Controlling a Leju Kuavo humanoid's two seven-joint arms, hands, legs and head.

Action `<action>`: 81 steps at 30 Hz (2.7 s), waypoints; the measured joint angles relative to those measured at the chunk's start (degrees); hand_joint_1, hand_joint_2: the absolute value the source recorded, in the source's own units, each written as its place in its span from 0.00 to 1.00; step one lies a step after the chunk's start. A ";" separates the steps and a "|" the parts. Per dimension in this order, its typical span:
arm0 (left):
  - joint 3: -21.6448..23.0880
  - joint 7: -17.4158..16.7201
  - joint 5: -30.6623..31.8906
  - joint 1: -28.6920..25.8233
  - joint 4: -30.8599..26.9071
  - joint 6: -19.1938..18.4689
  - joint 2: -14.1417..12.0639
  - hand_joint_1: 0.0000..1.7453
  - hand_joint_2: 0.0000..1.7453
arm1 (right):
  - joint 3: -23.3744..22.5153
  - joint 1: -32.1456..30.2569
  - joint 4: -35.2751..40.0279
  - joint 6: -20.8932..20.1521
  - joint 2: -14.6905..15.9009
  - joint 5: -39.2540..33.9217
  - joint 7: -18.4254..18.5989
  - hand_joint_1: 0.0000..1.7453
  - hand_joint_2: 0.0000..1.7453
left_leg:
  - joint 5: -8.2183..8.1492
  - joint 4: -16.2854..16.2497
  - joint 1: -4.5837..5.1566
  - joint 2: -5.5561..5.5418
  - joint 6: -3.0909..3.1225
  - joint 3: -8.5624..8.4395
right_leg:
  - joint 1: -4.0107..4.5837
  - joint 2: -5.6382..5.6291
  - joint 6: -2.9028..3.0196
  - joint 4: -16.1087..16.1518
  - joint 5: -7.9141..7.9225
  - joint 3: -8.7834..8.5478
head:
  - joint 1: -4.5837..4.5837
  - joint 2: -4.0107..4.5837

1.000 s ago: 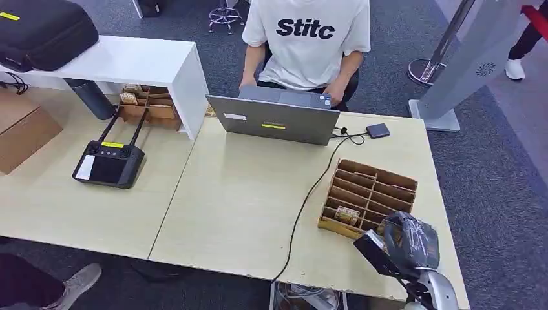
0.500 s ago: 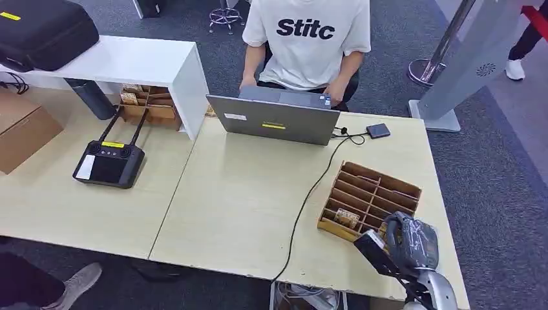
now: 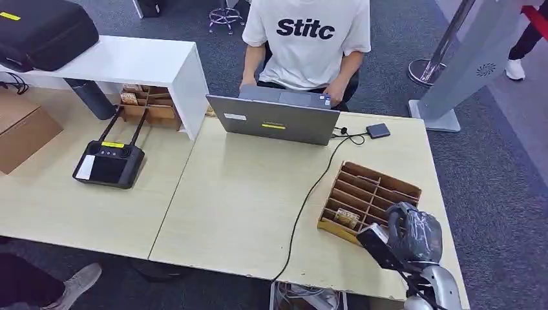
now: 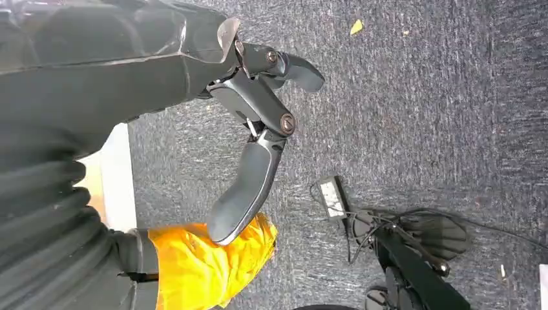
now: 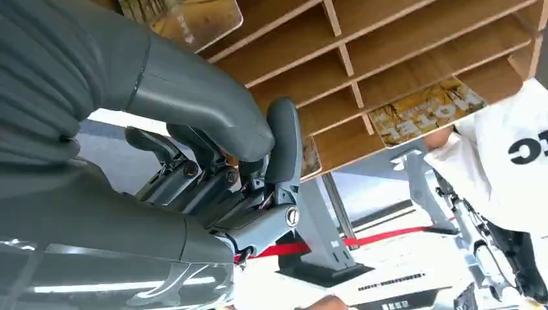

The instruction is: Pass the card to the sensor for recognition and then transmit it.

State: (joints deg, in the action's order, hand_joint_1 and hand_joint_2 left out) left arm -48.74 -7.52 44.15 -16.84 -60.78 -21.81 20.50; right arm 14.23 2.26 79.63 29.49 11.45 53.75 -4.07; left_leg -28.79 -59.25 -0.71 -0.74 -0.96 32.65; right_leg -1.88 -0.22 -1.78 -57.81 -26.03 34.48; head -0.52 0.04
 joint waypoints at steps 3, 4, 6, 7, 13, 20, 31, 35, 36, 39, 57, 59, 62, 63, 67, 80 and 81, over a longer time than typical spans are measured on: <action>-0.39 0.98 1.27 0.26 0.28 -0.46 -0.02 0.00 1.00 | -0.15 0.58 1.53 0.87 0.00 -0.11 -0.61 1.00 1.00 | 0.00 0.00 0.00 0.02 0.00 0.00 | 0.00 -0.01 0.00 0.00 0.00 0.00 | 0.00 0.00; -0.66 1.27 1.75 0.41 0.42 -0.59 -0.02 0.00 1.00 | -0.22 0.93 2.10 1.05 0.02 -0.04 -0.72 1.00 1.00 | 0.00 0.00 0.00 0.02 0.00 0.00 | 0.00 -0.01 0.00 0.00 0.00 0.00 | 0.00 0.00; -1.77 2.43 3.54 0.93 0.96 -1.03 -0.04 0.00 1.00 | -0.63 2.11 3.83 1.95 0.02 0.59 -1.14 1.00 1.00 | 0.01 0.00 0.00 0.02 0.00 -0.02 | 0.00 -0.01 0.01 0.00 0.01 0.00 | -0.02 0.00; -2.19 2.95 4.33 1.14 1.22 -1.14 -0.09 0.00 1.00 | -0.83 2.76 4.75 2.54 0.02 0.88 -1.44 1.00 1.00 | 0.02 0.00 0.00 0.02 0.01 -0.03 | 0.00 -0.01 0.01 0.00 0.02 0.00 | 0.00 0.00; -4.72 4.87 7.10 2.43 2.67 -1.53 -0.26 0.00 1.00 | -1.75 6.15 9.77 5.62 0.07 1.66 -2.53 1.00 1.00 | 0.04 -0.01 0.00 0.02 0.00 -0.06 | 0.00 -0.02 0.02 0.00 0.03 -0.02 | -0.02 0.00; -5.77 5.05 7.28 2.76 3.52 -1.53 -0.31 0.00 1.00 | -2.12 6.72 11.93 5.66 0.09 1.73 -2.62 1.00 1.00 | 0.03 -0.01 0.00 0.02 0.00 -0.06 | 0.00 -0.01 0.01 0.00 0.02 -0.02 | 0.00 0.00; -8.52 6.16 9.81 4.31 5.40 -1.55 -0.42 0.00 1.00 | -2.36 8.25 13.13 3.91 0.09 1.71 -1.57 0.00 1.00 | 0.04 -0.01 0.00 0.03 0.00 -0.07 | 0.00 -0.02 0.02 -0.01 0.03 -0.04 | 0.00 0.00; -8.83 5.99 9.97 4.70 5.77 -1.62 -0.48 0.00 1.00 | -2.16 8.42 12.00 2.23 0.09 0.04 -1.77 0.00 1.00 | 0.04 -0.01 0.00 0.00 0.00 -0.06 | 0.00 0.00 0.02 -0.01 0.03 -0.05 | 0.00 0.00; -8.90 5.99 9.97 4.74 5.81 -1.64 -0.50 0.00 1.00 | -2.08 8.37 11.91 2.18 0.09 -1.47 -2.56 0.00 1.00 | 0.04 -0.01 0.00 0.00 0.00 -0.06 | 0.00 0.00 0.02 -0.01 0.02 -0.04 | 0.00 0.00; -9.03 5.92 9.97 4.76 5.90 -1.68 -0.50 0.00 1.00 | -1.84 8.03 12.02 0.61 0.09 -6.97 -4.68 0.00 1.00 | 0.03 -0.01 0.00 0.02 0.00 -0.07 | 0.00 -0.02 0.02 -0.01 0.02 -0.04 | 0.00 0.00; -9.94 6.49 10.42 4.81 6.05 -2.38 -0.50 0.00 1.00 | -1.81 6.30 13.27 -9.09 0.24 -18.77 -8.52 0.00 1.00 | 0.03 -0.01 0.00 0.02 0.01 -0.07 | 0.00 -0.02 0.02 -0.01 0.02 -0.04 | 0.00 0.00; -9.94 6.49 10.34 4.81 6.05 -2.40 -0.50 0.00 1.00 | -1.81 6.29 13.11 -9.09 0.26 -18.71 -8.48 0.00 1.00 | 0.03 -0.01 0.00 0.03 0.01 -0.07 | 0.00 -0.02 0.02 -0.01 0.02 -0.03 | 0.00 0.00; -9.94 6.49 10.34 4.81 6.05 -2.43 -0.50 0.00 1.00 | -1.79 6.30 12.96 -9.09 0.37 -18.69 -8.44 0.00 1.00 | 0.03 -0.01 0.00 0.02 0.01 -0.06 | 0.00 -0.02 0.02 -0.01 0.02 -0.03 | 0.00 0.00; -9.94 6.49 10.34 4.81 6.05 -2.45 -0.50 0.00 1.00 | -1.79 6.30 12.92 -9.09 0.39 -18.69 -8.44 0.00 1.00 | 0.03 -0.01 0.00 0.02 0.01 -0.06 | 0.00 -0.02 0.02 -0.01 0.02 -0.03 | 0.00 0.00; -9.94 6.30 9.97 4.81 6.05 -2.56 -0.50 0.00 1.00 | -1.79 6.32 12.70 -9.05 0.39 -17.66 -7.58 0.00 1.00 | 0.03 -0.01 0.00 0.02 0.01 -0.06 | 0.00 -0.02 0.02 -0.01 0.02 -0.03 | 0.00 0.00; -9.94 5.90 10.84 4.84 6.05 -2.99 -0.50 0.00 1.00 | 0.37 9.98 8.59 -2.34 2.77 1.69 -2.14 0.00 1.00 | 0.04 -0.01 0.00 0.02 0.00 -0.08 | 0.00 -0.02 0.02 -0.01 0.03 -0.05 | 0.00 0.00; -9.94 5.92 10.97 4.85 6.05 -2.99 -0.50 0.00 1.00 | 0.61 10.19 8.22 -2.10 2.95 1.99 -2.10 0.00 1.00 | 0.04 -0.01 0.00 0.02 0.00 -0.08 | 0.00 -0.02 0.02 -0.01 0.03 -0.05 | 0.00 0.00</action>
State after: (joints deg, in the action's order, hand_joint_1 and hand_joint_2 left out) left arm -58.69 -1.60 55.12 -12.00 -54.73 -24.81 20.00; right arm 14.84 12.45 87.84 27.39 14.40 55.74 -6.16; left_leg -28.75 -59.26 -0.71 -0.72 -0.95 32.57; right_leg -1.88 -0.24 -1.76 -57.82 -26.00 34.43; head -0.52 0.04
